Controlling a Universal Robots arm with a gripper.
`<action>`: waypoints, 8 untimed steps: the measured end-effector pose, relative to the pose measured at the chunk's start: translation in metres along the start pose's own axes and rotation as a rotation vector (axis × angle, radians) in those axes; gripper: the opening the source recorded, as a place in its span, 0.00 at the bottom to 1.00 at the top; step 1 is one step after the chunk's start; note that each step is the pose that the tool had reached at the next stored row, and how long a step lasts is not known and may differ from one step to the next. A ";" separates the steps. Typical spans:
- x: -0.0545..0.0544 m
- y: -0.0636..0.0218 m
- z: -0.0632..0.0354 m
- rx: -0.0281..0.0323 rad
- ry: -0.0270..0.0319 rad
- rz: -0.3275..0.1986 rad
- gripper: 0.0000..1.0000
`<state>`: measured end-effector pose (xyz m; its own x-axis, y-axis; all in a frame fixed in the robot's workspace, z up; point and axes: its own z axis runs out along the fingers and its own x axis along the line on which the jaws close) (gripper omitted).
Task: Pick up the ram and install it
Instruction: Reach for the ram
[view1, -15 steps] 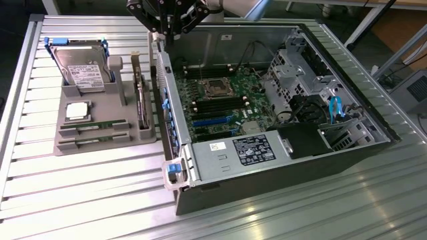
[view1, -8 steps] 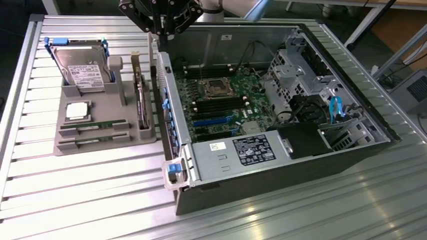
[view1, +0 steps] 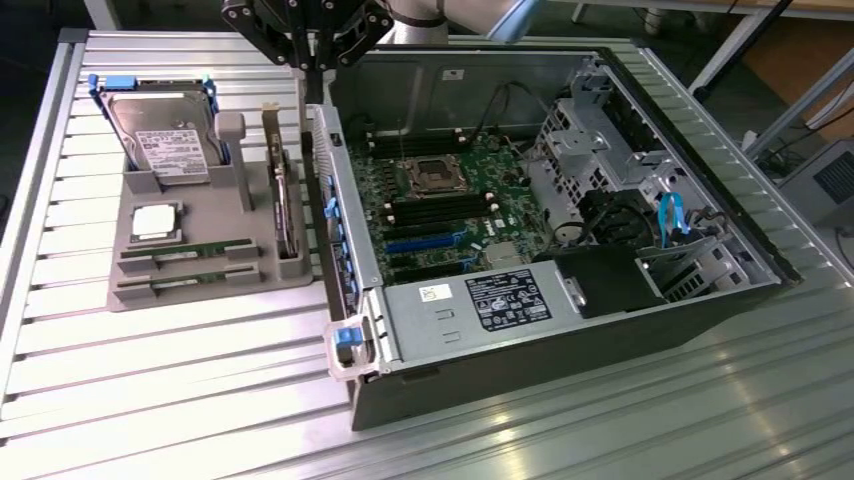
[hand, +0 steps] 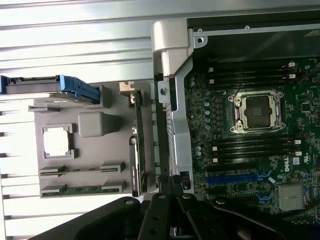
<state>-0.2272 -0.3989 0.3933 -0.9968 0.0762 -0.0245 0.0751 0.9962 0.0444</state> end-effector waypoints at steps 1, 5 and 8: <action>0.001 0.0000 0.0000 0.0001 0.0000 0.000 0.10; 0.007 -0.0006 -0.0002 0.0000 0.0000 0.000 0.10; 0.012 -0.0009 -0.0003 0.0001 0.0000 0.000 0.10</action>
<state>-0.2390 -0.3989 0.3933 -0.9968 0.0762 -0.0245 0.0751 0.9962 0.0444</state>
